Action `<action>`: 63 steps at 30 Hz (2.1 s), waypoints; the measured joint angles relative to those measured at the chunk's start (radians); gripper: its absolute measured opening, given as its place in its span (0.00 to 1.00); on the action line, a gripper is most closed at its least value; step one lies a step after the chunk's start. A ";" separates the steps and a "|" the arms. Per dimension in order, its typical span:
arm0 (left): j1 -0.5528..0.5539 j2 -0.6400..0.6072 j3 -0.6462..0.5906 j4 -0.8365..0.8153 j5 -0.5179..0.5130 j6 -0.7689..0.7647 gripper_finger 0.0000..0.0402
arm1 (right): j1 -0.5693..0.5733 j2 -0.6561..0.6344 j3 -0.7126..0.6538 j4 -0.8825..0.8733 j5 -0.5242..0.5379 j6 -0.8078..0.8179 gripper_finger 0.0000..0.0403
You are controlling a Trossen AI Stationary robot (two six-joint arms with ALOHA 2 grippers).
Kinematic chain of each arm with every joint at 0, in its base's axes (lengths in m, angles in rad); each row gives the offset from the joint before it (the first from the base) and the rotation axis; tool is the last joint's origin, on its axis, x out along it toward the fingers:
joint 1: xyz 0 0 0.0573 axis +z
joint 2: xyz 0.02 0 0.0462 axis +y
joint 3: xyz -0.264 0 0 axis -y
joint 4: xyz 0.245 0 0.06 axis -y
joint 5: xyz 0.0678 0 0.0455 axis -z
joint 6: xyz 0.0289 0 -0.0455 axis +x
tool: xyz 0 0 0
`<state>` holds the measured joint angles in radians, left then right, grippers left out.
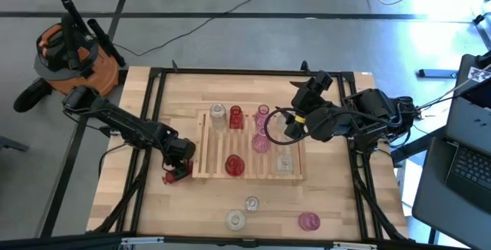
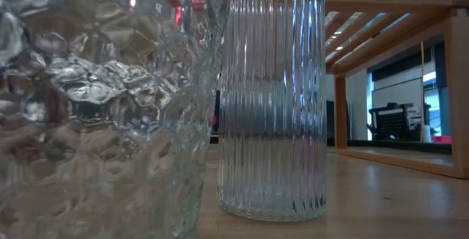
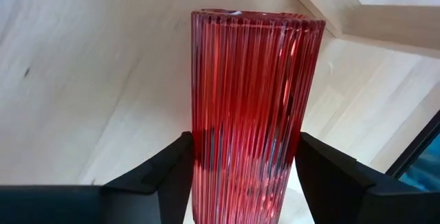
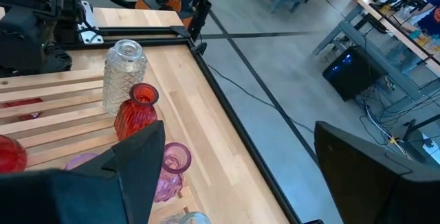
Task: Sort vases onto shelf
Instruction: Put the red vase on the shelf aligned with the other red vase
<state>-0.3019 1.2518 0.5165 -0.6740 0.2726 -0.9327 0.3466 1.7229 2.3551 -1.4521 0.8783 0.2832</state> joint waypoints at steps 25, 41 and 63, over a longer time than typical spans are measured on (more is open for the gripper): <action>-0.039 0.018 -0.043 -0.048 -0.103 -0.230 0.71 | 0.000 0.000 0.000 0.005 0.000 -0.008 0.79; -0.039 -0.042 0.045 -0.302 -0.105 -0.327 0.58 | 0.000 0.000 0.000 0.008 0.002 -0.009 0.79; -0.107 -0.535 0.576 -0.312 -0.960 -0.384 0.57 | -0.001 0.000 0.000 0.128 -0.007 -0.144 0.79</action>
<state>-0.4089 0.7167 1.0925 -0.9864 -0.6870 -1.3168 0.3458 1.7229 2.3554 -1.3238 0.8709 0.1389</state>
